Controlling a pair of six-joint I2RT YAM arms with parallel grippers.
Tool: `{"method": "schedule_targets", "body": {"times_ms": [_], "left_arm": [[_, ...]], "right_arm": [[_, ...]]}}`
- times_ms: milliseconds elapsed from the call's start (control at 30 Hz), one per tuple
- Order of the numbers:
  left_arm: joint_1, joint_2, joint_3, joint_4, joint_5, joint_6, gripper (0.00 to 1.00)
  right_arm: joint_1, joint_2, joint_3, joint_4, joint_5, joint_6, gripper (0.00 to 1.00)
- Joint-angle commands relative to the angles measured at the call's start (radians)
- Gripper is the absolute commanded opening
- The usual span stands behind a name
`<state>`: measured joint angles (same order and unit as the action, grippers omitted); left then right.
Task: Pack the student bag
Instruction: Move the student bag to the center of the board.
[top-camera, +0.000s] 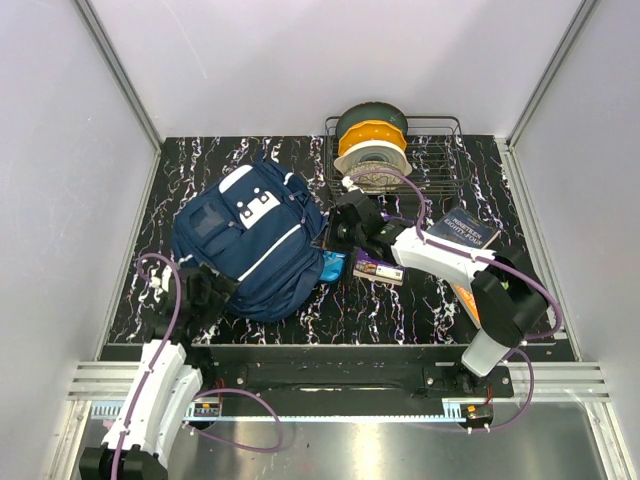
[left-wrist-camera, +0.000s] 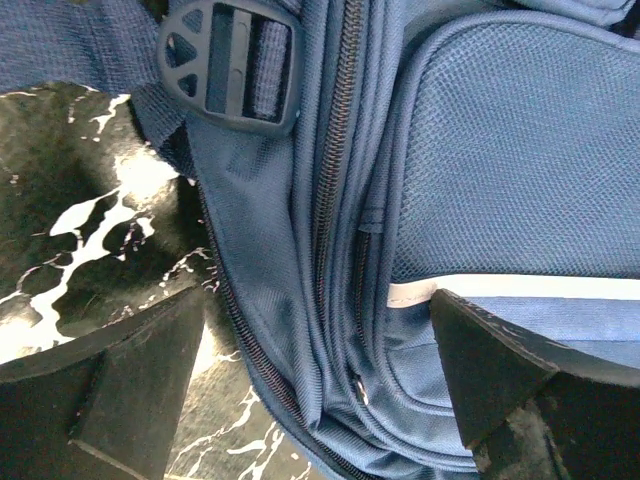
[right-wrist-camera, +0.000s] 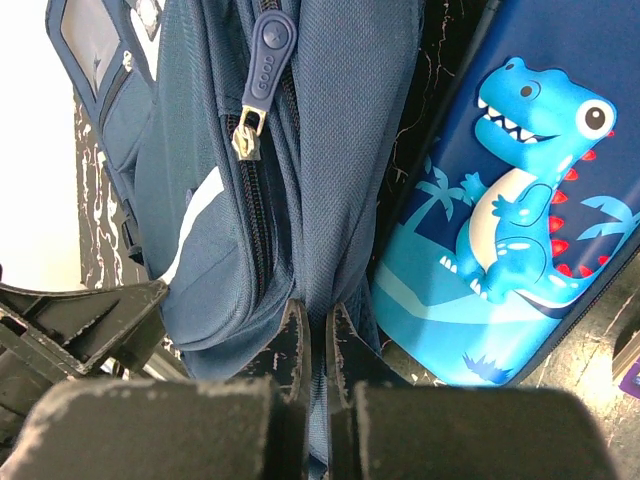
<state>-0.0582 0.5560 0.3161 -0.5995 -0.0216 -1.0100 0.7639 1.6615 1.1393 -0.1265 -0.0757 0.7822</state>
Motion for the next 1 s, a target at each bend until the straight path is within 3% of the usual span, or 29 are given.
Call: {"method": "schedule_targets", "body": {"times_ms": [0,67,333,467,633,733,833,967], "left_arm": [[0.003,-0.047,-0.049,0.174,0.060,-0.027,0.95],[0.004,-0.047,-0.051,0.188,0.040,-0.015,0.87],[0.004,0.090,0.119,0.244,-0.034,0.119,0.16],[0.017,0.234,0.257,0.277,-0.041,0.224,0.04],[0.057,0.376,0.360,0.322,-0.008,0.303,0.02],[0.107,0.461,0.416,0.336,0.047,0.346,0.07],[0.156,0.528,0.460,0.342,0.133,0.384,0.10],[0.202,0.576,0.477,0.319,0.183,0.439,0.22]], "right_arm": [[0.000,-0.035,0.045,0.105,-0.091,0.029,0.00],[0.000,-0.040,0.033,0.107,-0.123,0.032,0.00],[0.006,-0.141,-0.102,0.168,-0.216,-0.006,0.00],[0.043,-0.190,-0.138,0.159,-0.281,-0.093,0.00],[0.136,-0.181,-0.116,0.143,-0.294,-0.149,0.00],[0.191,-0.134,-0.089,0.162,-0.332,-0.150,0.00],[0.209,-0.068,-0.046,0.133,-0.315,-0.123,0.12],[0.207,-0.026,0.011,0.015,-0.302,-0.194,0.39]]}}
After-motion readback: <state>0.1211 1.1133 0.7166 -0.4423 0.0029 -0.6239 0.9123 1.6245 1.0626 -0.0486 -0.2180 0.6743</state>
